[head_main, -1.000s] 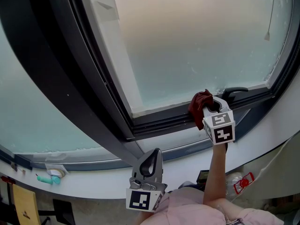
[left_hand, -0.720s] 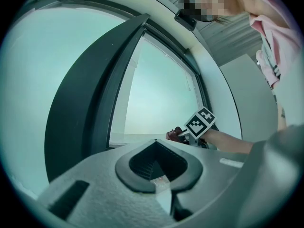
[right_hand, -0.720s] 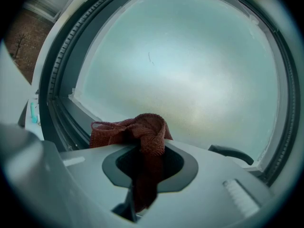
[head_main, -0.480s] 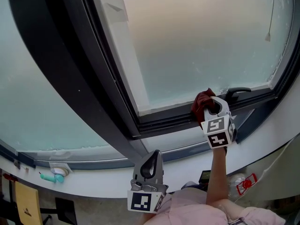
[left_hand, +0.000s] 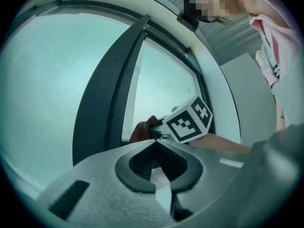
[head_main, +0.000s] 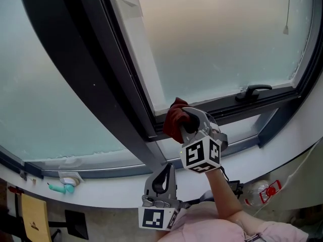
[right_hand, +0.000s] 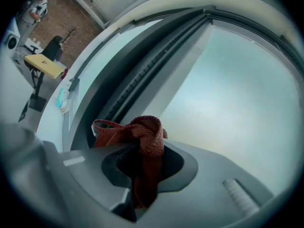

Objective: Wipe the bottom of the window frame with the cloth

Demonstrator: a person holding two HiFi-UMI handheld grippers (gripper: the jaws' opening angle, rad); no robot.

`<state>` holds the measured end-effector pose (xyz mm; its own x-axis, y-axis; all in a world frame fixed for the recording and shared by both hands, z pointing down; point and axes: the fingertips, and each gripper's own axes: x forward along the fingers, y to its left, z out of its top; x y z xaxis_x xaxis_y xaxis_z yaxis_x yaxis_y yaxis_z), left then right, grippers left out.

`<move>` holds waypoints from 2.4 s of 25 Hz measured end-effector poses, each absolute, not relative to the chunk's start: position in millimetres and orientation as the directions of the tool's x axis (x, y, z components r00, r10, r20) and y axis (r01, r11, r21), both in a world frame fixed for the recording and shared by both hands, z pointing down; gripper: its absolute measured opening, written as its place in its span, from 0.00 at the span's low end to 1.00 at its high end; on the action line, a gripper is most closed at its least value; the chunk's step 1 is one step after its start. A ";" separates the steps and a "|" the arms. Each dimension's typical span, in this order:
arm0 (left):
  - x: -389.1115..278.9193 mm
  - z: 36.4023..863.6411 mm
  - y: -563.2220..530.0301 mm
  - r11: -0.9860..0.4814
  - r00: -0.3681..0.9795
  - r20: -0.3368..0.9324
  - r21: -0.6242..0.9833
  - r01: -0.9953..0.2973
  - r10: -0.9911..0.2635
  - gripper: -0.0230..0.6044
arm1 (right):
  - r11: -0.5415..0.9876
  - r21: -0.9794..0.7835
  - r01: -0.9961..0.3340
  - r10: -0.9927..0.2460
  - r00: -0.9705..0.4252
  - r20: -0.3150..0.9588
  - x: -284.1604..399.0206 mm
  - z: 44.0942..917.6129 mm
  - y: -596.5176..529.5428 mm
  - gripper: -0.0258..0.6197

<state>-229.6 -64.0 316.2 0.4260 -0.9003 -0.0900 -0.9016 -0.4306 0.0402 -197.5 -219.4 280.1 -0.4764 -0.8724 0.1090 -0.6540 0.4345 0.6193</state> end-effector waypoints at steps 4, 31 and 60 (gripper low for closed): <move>-244.9 314.6 -55.8 -0.399 0.393 -0.101 0.045 -0.916 -0.914 0.03 | 0.451 0.735 -0.506 -0.855 -0.481 0.194 -243.7 305.7 -216.0 0.15; -265.0 316.9 -42.7 -0.381 0.374 -0.098 0.068 -0.922 -0.922 0.03 | 0.488 0.610 -0.625 -0.858 -0.473 0.203 -257.8 318.6 -224.4 0.12; -238.6 316.5 -47.8 -0.416 0.408 -0.104 0.066 -0.907 -0.907 0.03 | 0.500 0.465 -0.731 -0.860 -0.484 0.165 -216.8 320.0 -224.8 0.13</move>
